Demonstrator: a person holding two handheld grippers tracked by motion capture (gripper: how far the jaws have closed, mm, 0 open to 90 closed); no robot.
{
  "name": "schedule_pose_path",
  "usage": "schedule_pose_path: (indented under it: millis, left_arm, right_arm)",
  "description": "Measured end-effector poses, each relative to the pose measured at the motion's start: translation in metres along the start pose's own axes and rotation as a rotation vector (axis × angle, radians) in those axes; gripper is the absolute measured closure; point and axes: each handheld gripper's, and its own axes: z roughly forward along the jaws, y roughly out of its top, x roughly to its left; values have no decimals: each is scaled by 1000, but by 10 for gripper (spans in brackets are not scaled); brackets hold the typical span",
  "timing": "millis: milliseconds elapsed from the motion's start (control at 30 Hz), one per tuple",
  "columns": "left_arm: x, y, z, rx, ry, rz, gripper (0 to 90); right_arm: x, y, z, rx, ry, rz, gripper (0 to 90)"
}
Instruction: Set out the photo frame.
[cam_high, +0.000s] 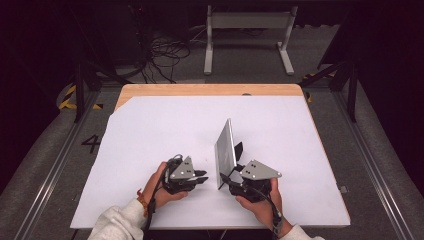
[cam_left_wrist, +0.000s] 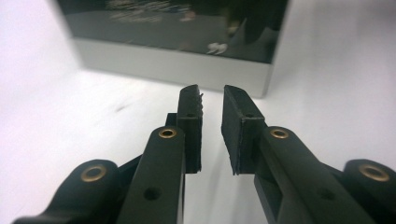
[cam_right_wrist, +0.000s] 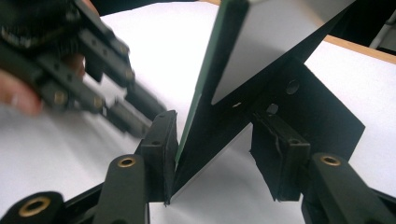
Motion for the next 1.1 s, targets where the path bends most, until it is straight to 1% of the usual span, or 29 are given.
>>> schedule_pose_path:
  millis: [33, 67, 100, 167, 200, 233, 267, 300, 367, 433, 500, 567, 600, 700, 733, 767, 833, 967, 1067, 1100]
  left_arm:
    - [1, -2, -3, -7, 5, -18, 769]
    - [3, -7, -12, -23, 18, -42, 763]
    - [3, -7, -12, -23, 18, -42, 761]
    - [2, -12, -21, -27, 38, -47, 752]
    - [1, -15, -25, -33, 51, -52, 740]
    - [0, -20, -32, -39, 71, -62, 734]
    - [0, -23, -35, -42, 79, -70, 726]
    - [0, -27, -39, -46, 90, -86, 721]
    - [1, -35, -43, -48, 111, -121, 707]
    - [2, -41, -46, -39, 115, -138, 684]
    - [3, -44, -48, -32, 129, -151, 652]
    - [4, -45, -50, -32, 132, -153, 638]
    - [5, -46, -51, -36, 142, -158, 629]
    - [6, -46, -51, -34, 143, -158, 614]
    - [6, -46, -49, -30, 140, -158, 614]
    - [6, -45, -49, -25, 139, -153, 612]
    - [6, -45, -47, -19, 134, -146, 609]
    - [4, -43, -45, -17, 121, -140, 611]
    - [4, -43, -43, -13, 109, -140, 615]
    - [4, -42, -42, -12, 106, -133, 618]
  right_arm:
    - [0, 0, 0, 0, 0, 0, 508]
    - [0, -1, 2, 6, 3, 1, 483]
    - [0, -1, 2, 6, 3, 1, 483]
    - [2, -1, 3, 12, -7, -6, 464]
    - [1, -2, 5, 10, -13, -2, 455]
    - [1, -2, 5, 10, -15, 1, 455]
    - [1, -2, 6, 10, -19, 2, 454]
    - [1, -2, 6, 11, -22, 1, 452]
    - [2, -2, 6, 13, -29, 5, 445]
    - [2, -2, 7, 13, -29, 11, 452]
    - [0, -2, 6, 9, -15, 22, 460]
    - [-1, -2, 6, 9, -8, 27, 464]
    - [-2, -2, 5, 11, -1, 27, 486]
    - [-2, -3, 4, 10, 0, 24, 511]
    - [-2, -3, 3, 9, 4, 24, 535]
    - [-4, -4, 1, 10, 25, 22, 610]
    - [-5, -6, 0, 10, 36, 22, 624]
    - [-6, -6, -1, 13, 44, 15, 636]
    - [-11, -8, -3, 12, 66, 30, 653]
    - [-12, -8, -3, 16, 70, 34, 659]
